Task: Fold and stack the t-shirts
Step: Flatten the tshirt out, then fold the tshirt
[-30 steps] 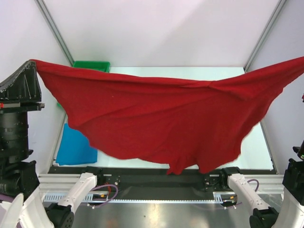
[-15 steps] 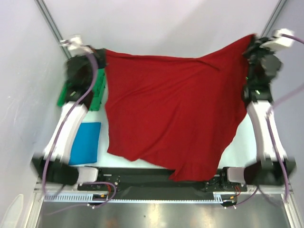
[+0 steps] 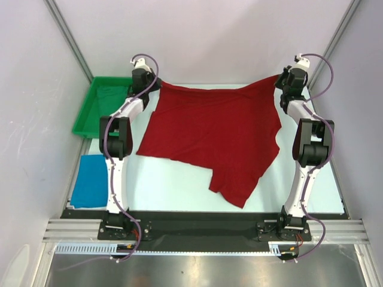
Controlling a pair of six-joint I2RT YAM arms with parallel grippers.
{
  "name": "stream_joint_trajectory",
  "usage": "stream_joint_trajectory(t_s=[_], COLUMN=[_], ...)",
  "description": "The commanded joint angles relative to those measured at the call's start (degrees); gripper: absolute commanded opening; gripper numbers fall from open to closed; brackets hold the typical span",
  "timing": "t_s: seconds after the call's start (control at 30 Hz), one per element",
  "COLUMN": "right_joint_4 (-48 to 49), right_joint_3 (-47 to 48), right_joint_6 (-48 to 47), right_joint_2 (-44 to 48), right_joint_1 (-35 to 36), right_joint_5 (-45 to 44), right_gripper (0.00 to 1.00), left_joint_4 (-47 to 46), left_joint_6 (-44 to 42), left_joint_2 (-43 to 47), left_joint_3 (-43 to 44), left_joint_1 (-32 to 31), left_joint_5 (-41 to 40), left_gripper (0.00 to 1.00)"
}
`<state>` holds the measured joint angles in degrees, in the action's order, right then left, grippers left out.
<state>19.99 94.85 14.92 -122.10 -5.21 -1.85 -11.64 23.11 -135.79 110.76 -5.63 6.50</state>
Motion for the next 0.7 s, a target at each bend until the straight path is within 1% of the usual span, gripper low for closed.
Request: stream_joint_trajectory(t_s=[0.0, 0.17, 0.27, 0.3, 0.5, 0.57, 0.67], right_joint_4=[3.57, 1.11, -0.65, -1.17, -6.36, -7.59, -10.40], right_joint_3=[4.73, 1.75, -2.46, -3.95, -14.77, -18.27, -20.66], right_joint_6=[0.20, 1.25, 1.34, 1.69, 6.17, 7.92, 8.64], right_joint_2=[-1.29, 0.89, 4.76, 7.38, 16.80, 20.23, 23.92], right_joint_1=[-0.24, 0.03, 0.64, 0.73, 0.99, 0.99, 0.99], right_joint_5=[1.32, 1.32, 0.10, -0.87, -2.89, -2.90, -3.51], right_gripper=[0.00, 0.00, 0.00, 0.00, 0.00, 0.00, 0.00], left_joint_4=[-4.97, -6.90, -7.87, -7.70, -2.43, -0.23, 1.35], left_joint_6=[3.07, 6.24, 7.73, 8.00, 9.05, 10.72, 12.66], left_joint_2=[-3.07, -5.01, -4.75, -4.92, -5.37, -5.02, -3.70], left_joint_3=[6.84, 5.44, 3.50, 3.50, 4.64, 4.47, 2.45], left_joint_1=[1.14, 2.46, 3.43, 3.78, 4.92, 5.27, 5.45], left_joint_5=[2.46, 3.43, 4.39, 4.92, 9.05, 11.24, 14.05], left_gripper=[0.00, 0.00, 0.00, 0.00, 0.00, 0.00, 0.00])
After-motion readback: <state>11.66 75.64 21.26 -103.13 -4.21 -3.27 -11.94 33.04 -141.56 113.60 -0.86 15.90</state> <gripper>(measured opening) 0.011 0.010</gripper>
